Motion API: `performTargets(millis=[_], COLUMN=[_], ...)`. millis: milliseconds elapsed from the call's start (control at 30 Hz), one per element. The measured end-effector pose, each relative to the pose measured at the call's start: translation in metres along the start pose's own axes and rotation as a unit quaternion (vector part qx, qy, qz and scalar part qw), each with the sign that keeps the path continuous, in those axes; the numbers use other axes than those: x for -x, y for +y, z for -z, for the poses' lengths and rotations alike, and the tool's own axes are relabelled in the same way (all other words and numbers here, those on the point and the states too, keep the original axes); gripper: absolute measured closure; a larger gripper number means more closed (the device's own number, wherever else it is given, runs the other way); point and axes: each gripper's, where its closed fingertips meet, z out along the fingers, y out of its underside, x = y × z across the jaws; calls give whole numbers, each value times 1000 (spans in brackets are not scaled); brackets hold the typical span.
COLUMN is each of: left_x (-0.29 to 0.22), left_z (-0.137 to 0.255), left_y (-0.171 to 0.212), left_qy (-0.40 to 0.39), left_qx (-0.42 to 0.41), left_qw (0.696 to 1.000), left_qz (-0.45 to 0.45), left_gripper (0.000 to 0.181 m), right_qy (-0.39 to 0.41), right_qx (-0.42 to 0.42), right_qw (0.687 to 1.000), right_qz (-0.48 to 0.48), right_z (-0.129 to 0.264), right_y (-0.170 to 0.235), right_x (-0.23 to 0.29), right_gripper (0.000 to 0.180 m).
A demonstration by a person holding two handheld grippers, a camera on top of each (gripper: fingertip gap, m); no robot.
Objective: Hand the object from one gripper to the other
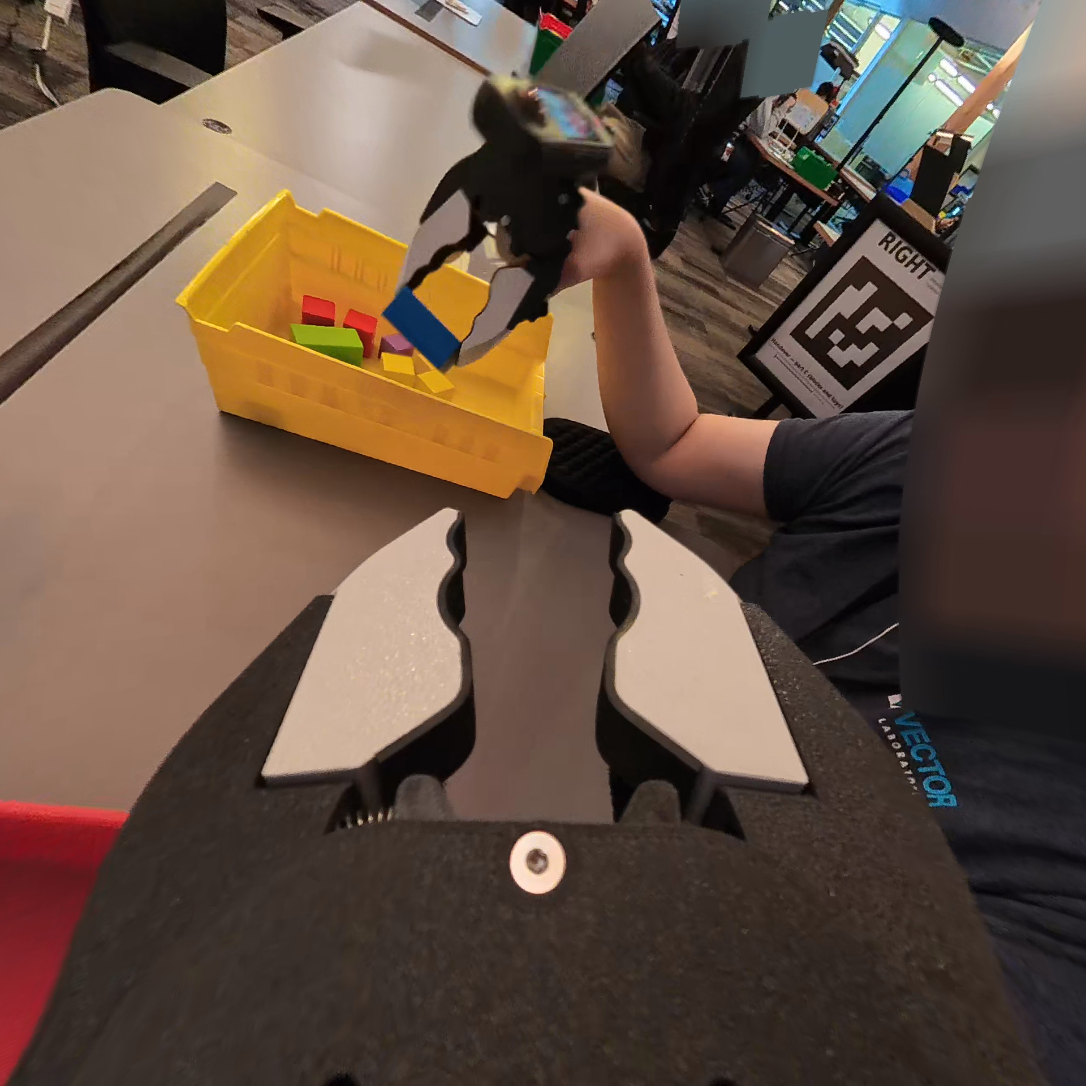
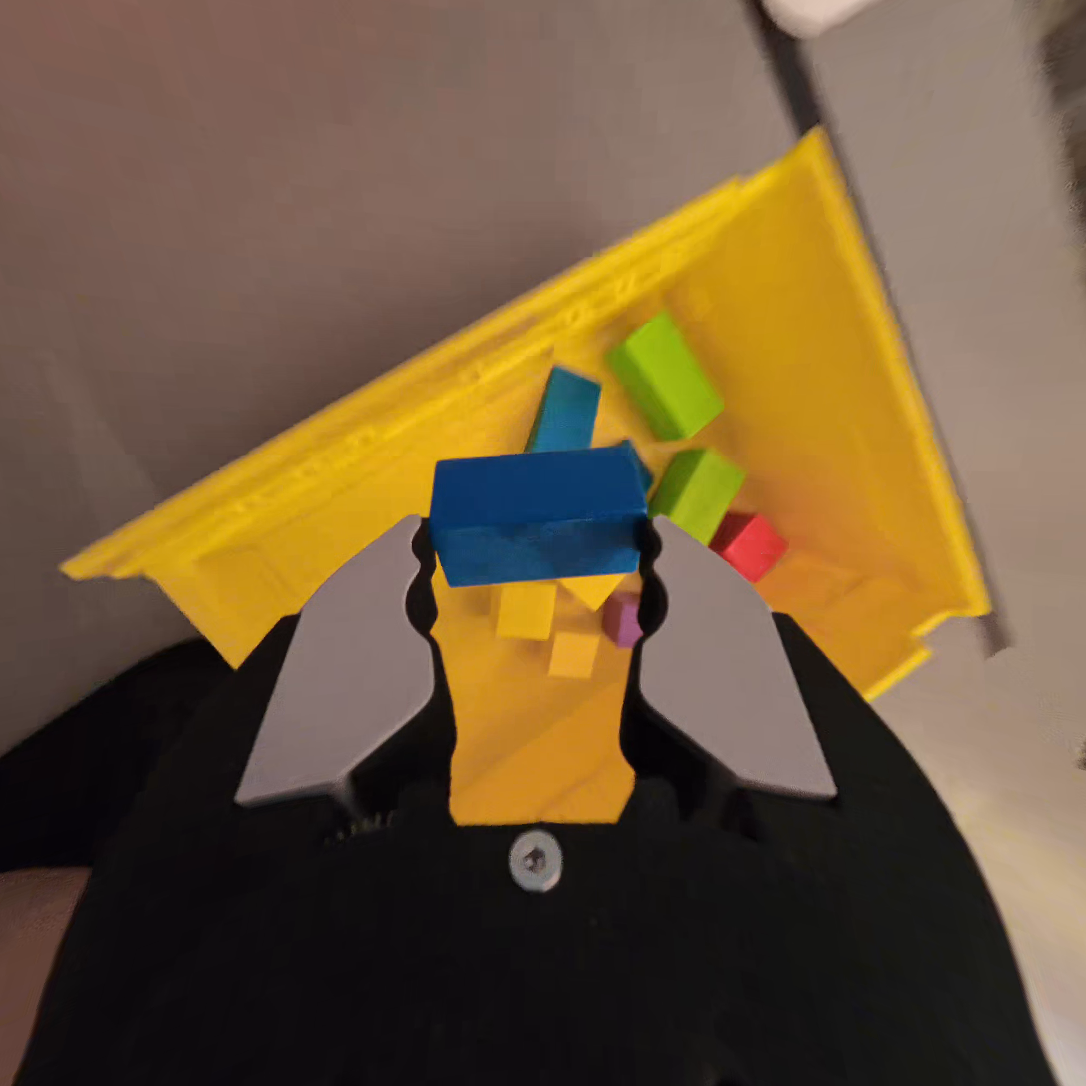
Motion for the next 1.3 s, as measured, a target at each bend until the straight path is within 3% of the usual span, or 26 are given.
performTargets(millis=[200,400,900,1033,1167,1300], left_x=[-3,-3,7,32,85,127], left_z=[-7,-13,10,35,81,124], left_y=[6,12,13,21,61,123], left_qy=[-1,1,-27,-103,-274,-403], left_qx=[22,41,28,29,92,187], left_qw=[1000,999,999,993,951,865], left_qz=[-4,-2,21,43,107,232], left_gripper=[135,135,137,137,136,137], right_qy=[-110,-102,-58,-52,-41,-10], right_qx=[128,208,240,216,192,164], right_qw=[985,970,967,973,979,985], right_qz=[-37,-70,-62,-66,-61,-60], right_z=[-53,-73,-82,-78,-68,-51], right_y=[40,52,46,38,29,21], right_x=[20,21,16,12,10,3], right_gripper=[111,111,111,111,111,111])
